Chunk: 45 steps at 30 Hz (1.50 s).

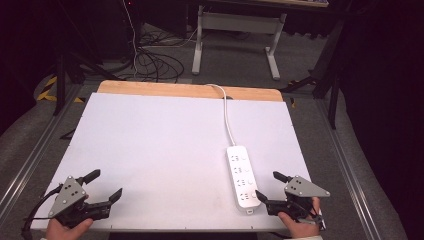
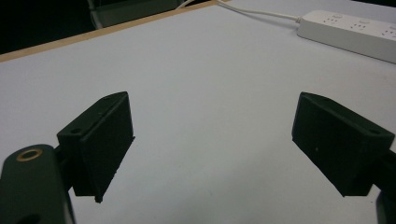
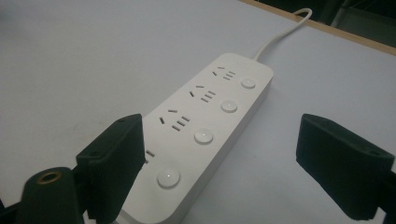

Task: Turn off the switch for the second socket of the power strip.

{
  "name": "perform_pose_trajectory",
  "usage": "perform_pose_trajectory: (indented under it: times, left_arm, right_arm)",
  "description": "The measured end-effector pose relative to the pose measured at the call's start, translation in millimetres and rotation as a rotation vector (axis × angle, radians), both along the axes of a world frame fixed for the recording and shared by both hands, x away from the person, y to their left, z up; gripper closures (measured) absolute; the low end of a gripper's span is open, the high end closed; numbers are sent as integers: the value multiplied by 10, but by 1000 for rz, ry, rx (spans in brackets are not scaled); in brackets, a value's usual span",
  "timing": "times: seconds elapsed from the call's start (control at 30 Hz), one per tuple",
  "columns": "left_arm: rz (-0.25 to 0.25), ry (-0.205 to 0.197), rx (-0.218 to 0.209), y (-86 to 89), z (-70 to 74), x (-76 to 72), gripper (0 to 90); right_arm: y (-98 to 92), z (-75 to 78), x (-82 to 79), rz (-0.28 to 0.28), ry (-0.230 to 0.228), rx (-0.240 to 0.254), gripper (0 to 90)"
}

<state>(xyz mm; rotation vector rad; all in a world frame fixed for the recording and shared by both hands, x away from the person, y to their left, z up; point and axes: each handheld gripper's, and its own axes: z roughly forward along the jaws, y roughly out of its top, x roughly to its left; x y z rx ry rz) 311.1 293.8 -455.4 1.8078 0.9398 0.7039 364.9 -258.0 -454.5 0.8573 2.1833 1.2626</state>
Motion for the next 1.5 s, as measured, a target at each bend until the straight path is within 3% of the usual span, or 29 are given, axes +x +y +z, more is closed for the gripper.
perform_pose_trajectory:
  times: [0.3, 0.63, 0.83, 1.0, 1.1, 1.23, 1.3, 1.5]
  left_arm:
    - [21, -21, 26, 6, 15, -15, 138]
    - [11, -4, -15, 27, 41, -26, 144]
    - [15, -23, 20, 0, 34, -32, 144]
    - [18, -22, 18, 0, 33, -34, 144]
    - [23, -22, 27, 3, 32, -31, 146]
    - [20, -17, 27, 0, 31, -32, 155]
    - [20, -12, 22, -6, 26, -34, 155]
    - [22, -14, 30, -1, 29, -33, 156]
  right_arm:
    - [8, -19, 13, -2, 4, -1, 160]
    - [8, -18, 16, -11, 9, 13, 175]
    - [8, -1, 7, -30, -2, 6, 195]
    - [22, 19, 9, -33, -3, -6, 225]
    - [35, 99, 27, -26, -10, 0, 283]
    - [38, 155, 60, -31, 0, -9, 286]
    - [36, 173, 78, -29, 3, -13, 341]
    - [64, 259, 150, -44, 7, -18, 352]
